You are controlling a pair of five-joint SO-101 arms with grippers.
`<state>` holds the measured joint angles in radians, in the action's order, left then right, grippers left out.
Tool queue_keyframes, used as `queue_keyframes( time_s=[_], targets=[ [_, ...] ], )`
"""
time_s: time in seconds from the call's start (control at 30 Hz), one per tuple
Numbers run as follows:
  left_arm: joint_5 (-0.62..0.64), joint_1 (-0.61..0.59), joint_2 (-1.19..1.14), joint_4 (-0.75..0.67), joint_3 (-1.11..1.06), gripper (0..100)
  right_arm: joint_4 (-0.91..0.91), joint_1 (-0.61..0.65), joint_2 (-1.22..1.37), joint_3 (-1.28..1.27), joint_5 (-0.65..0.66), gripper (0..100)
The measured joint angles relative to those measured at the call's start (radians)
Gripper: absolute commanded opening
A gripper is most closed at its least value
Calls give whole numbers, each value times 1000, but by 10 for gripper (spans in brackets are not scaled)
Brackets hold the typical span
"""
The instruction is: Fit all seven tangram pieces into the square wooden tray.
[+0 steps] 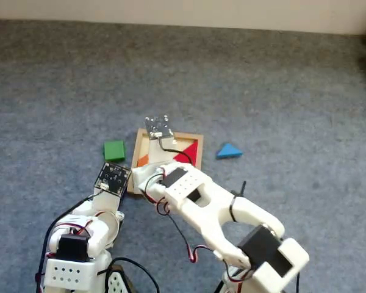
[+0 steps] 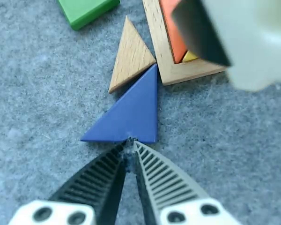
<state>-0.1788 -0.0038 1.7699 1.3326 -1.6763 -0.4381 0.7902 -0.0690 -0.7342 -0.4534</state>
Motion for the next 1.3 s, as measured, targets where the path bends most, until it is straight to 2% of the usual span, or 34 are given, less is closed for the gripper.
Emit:
queue_keyframes(
  time_s=[0.17, 0.33, 0.5, 0.73, 0.97, 1.1, 1.3],
  targets=[
    [0, 0, 0, 0, 0, 7, -114, -100, -186, -41, 170, 4],
    [0, 0, 0, 0, 0, 7, -132, -311, -347, -89, 362, 4],
    [0, 0, 0, 0, 0, 7, 15, -514, -350, -118, 384, 4],
    [0, 0, 0, 0, 0, 7, 377, -540, -106, -161, 390, 4],
    [0, 0, 0, 0, 0, 7, 431, -580, 161, -94, 393, 4],
    [0, 0, 0, 0, 0, 7, 342, -592, 201, -21, 393, 4],
    [0, 0, 0, 0, 0, 7, -26, -603, 201, 135, 393, 4]
  ],
)
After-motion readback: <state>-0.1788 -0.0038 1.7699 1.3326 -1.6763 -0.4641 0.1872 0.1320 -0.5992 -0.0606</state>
